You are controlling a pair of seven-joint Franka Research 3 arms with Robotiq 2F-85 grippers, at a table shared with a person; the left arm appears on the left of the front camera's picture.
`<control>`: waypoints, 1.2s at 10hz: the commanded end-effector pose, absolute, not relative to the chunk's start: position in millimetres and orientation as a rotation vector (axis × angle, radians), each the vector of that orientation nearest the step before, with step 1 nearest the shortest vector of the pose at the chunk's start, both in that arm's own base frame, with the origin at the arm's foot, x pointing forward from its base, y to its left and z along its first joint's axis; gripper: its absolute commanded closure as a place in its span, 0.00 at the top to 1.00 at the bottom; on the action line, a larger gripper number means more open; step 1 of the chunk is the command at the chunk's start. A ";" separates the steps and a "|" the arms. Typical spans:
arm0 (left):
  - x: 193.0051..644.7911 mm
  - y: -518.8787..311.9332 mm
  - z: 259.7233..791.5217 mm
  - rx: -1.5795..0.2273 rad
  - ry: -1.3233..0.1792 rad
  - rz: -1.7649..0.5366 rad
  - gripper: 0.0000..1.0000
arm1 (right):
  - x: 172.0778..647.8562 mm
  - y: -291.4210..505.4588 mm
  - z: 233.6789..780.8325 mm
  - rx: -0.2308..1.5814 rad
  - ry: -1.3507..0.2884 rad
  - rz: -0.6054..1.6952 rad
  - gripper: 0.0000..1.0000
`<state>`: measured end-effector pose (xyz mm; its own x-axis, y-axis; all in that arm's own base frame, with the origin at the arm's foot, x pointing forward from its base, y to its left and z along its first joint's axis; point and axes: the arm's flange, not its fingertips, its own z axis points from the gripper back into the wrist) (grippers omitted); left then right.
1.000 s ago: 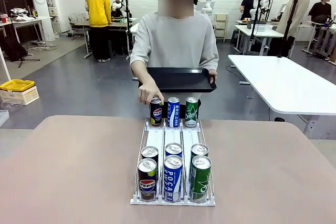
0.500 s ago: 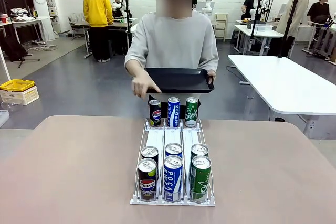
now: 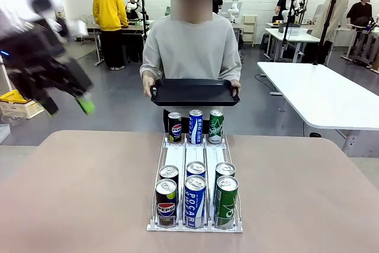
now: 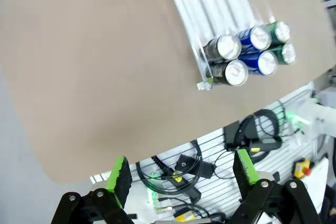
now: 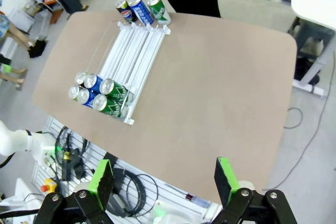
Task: Retrieve and hand over the desired beverage to the person.
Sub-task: Pick up a can of the same type that the person held from the Automatic Can Dispenser.
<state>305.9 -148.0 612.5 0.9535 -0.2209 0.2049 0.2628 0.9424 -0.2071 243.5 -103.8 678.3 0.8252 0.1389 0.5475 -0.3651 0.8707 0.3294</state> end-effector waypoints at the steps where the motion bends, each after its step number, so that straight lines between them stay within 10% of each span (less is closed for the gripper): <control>1: 301.4 -192.2 599.0 -0.108 -0.109 -0.176 1.00 | 244.7 -104.1 676.1 0.450 -0.536 0.281 1.00; 12: 283.2 -263.2 555.5 -0.079 -0.085 -0.101 1.00 | 244.7 -104.1 676.1 0.450 -0.536 0.281 1.00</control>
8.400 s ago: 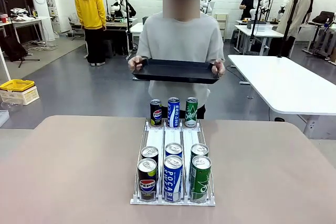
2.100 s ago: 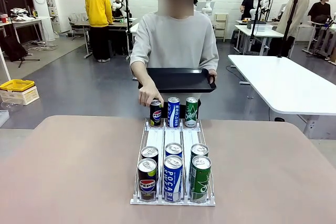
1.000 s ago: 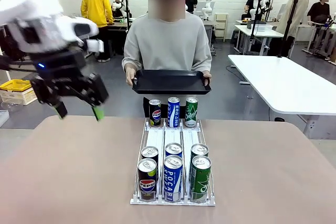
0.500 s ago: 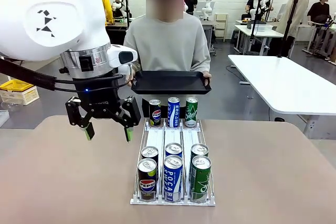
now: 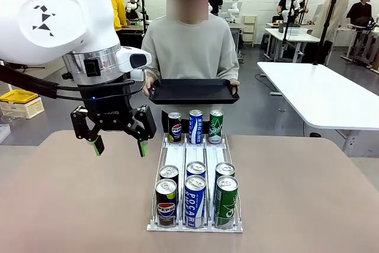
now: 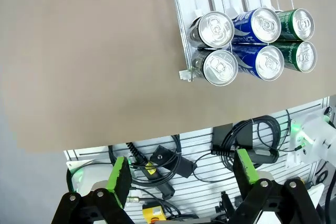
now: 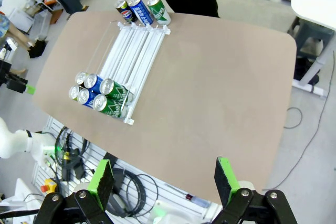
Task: Retrieve and hand over the desired beverage to the person.
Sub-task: Pick up a can of the same type that the person held from the Automatic Can Dispenser.
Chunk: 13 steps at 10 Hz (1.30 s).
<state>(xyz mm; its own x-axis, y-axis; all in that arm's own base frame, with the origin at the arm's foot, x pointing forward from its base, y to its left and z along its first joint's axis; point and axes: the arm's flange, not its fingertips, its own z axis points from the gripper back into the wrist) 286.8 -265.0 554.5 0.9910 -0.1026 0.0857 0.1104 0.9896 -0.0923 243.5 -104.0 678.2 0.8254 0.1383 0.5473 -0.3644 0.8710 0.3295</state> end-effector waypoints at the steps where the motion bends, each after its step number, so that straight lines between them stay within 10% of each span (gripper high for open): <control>1: 283.2 -263.2 555.5 -0.079 -0.085 -0.101 1.00 | 244.7 -104.1 676.1 0.450 -0.536 0.281 1.00; 13: 322.3 -337.2 480.8 -0.012 -0.078 0.102 1.00 | 244.7 -104.1 676.1 0.450 -0.536 0.281 1.00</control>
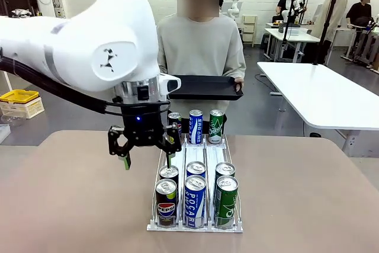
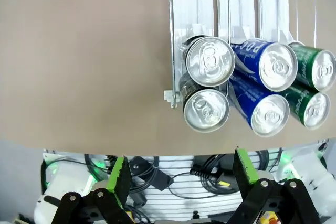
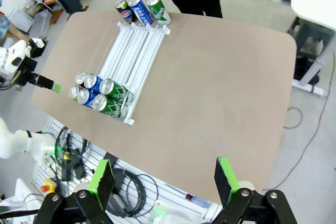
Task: Retrieve and hand over the desired beverage to the person.
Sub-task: Pick up a can of the same type that the person held from the Automatic Can Dispenser.
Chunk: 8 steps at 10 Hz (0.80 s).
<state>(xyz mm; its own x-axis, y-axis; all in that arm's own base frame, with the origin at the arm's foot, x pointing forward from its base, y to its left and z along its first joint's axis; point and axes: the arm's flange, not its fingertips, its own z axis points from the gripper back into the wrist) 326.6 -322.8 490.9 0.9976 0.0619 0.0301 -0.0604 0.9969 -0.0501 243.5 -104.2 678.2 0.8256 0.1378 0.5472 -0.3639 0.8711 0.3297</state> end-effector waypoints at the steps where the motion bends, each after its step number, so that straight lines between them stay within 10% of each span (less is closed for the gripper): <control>1: 320.8 -346.6 474.7 0.011 -0.095 0.121 1.00 | 244.7 -104.1 676.1 0.450 -0.536 0.281 1.00; 8: 317.9 -359.5 449.7 -0.029 -0.132 -0.064 1.00 | 244.7 -104.1 676.1 0.450 -0.536 0.281 1.00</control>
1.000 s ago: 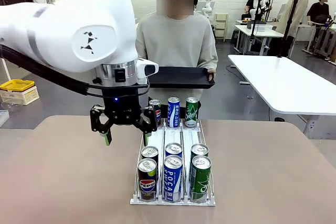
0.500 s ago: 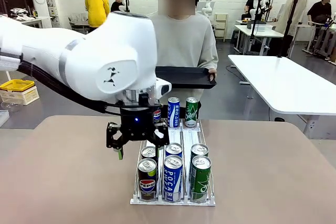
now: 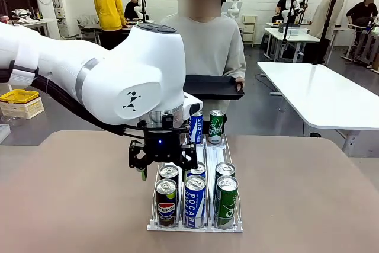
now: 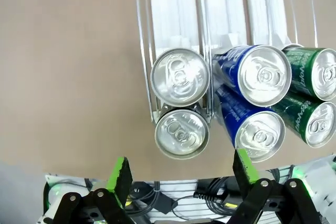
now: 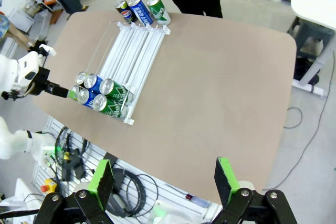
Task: Retrieve and hand over the desired beverage to the person.
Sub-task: Pick up a can of the same type that the person held from the Automatic Can Dispenser.
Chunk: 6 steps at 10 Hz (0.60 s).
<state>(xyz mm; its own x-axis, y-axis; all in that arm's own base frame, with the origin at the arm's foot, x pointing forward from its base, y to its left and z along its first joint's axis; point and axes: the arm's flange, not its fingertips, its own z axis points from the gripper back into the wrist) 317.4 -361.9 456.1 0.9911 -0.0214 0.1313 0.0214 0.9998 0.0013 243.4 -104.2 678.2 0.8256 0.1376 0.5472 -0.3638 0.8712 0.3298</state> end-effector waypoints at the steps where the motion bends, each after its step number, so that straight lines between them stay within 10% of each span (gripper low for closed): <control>1: 319.1 -361.0 446.9 -0.028 -0.117 -0.077 1.00 | 244.7 -104.1 676.1 0.450 -0.536 0.281 1.00; 6: 326.8 -352.5 435.2 -0.023 -0.069 -0.071 1.00 | 244.7 -104.1 676.1 0.450 -0.536 0.281 1.00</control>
<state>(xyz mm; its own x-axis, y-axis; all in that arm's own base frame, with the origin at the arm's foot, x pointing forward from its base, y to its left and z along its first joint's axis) 329.2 -355.3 438.3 0.9943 -0.0581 0.0898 0.0585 0.9983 -0.0021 243.5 -104.2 678.2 0.8256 0.1377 0.5472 -0.3638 0.8712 0.3297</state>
